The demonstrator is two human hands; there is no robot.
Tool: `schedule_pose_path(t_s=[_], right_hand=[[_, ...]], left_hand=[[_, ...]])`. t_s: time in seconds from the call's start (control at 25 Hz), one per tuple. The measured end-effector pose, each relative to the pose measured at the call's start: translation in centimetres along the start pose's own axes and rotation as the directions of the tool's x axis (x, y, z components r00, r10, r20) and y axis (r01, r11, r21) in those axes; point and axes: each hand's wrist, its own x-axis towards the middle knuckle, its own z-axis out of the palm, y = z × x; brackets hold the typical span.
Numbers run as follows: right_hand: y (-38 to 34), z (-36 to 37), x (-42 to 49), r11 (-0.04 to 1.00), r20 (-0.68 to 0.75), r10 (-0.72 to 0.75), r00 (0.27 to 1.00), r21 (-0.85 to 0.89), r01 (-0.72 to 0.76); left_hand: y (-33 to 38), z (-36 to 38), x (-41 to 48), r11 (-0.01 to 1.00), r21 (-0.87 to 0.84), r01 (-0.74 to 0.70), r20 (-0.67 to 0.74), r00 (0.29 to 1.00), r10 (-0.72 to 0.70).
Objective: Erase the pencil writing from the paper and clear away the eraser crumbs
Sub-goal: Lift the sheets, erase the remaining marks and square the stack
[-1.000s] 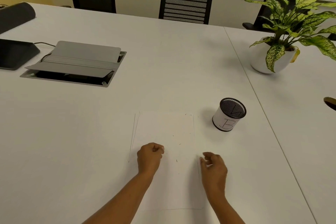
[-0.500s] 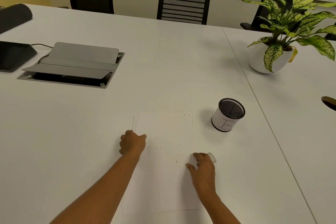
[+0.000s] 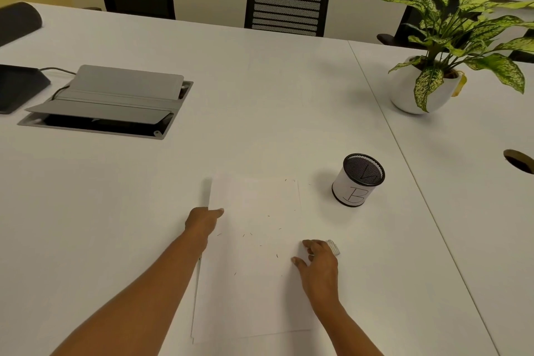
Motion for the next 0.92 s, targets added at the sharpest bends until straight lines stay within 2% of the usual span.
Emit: schedule_pose_path(t_s=[0.12, 0.24, 0.48, 0.8, 0.92], right_hand=[[-0.1, -0.1, 0.1, 1.0, 0.019, 0.005, 1.0, -0.004, -0.004], [-0.1, -0.6, 0.3, 1.0, 0.037, 0.006, 0.999, -0.02, -0.005], [-0.6, -1.7, -0.1, 0.991, 0.06, 0.09, 0.994, 0.095, -0.096], [-0.8, -2.5, -0.7, 0.995, 0.086, 0.096, 0.992, 0.023, -0.098], [-0.8, -2.6, -1.0, 0.994, 0.106, 0.106, 0.989, 0.005, -0.107]], left_hand=[[0.1, 0.3, -1.1, 0.983, 0.125, -0.131, -0.037, 0.99, 0.136], [1.5, -0.2, -2.5, 0.959, 0.169, -0.226, -0.064, 0.969, 0.239], [5.6, -1.7, -5.9, 0.894, 0.191, -0.404, -0.042, 0.907, 0.419], [8.4, -2.7, -9.2, 0.772, 0.262, -0.579, -0.001, 0.8, 0.6], [8.0, -2.2, -9.6, 0.757, 0.346, -0.554, 0.02, 0.811, 0.584]])
